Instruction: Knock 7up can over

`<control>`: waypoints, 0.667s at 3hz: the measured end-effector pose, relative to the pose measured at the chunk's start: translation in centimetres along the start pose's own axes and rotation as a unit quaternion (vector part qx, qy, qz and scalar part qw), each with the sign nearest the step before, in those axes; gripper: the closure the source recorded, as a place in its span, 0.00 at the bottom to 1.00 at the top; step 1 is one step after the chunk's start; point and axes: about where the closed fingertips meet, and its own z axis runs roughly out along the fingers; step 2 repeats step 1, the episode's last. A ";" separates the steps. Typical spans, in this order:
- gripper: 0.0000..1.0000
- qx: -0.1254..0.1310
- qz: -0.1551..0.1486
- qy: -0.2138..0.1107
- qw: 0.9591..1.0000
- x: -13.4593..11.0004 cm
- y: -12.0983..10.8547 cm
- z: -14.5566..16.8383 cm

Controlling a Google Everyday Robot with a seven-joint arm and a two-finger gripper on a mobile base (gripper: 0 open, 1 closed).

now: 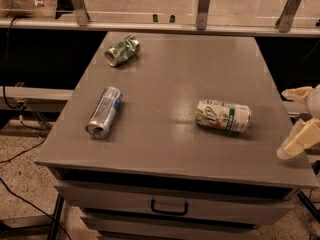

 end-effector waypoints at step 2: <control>0.00 0.000 0.000 0.000 1.000 0.0 0.0 0.0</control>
Offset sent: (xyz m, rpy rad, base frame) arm 0.0000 0.0000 0.0000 0.0000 0.0000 0.0000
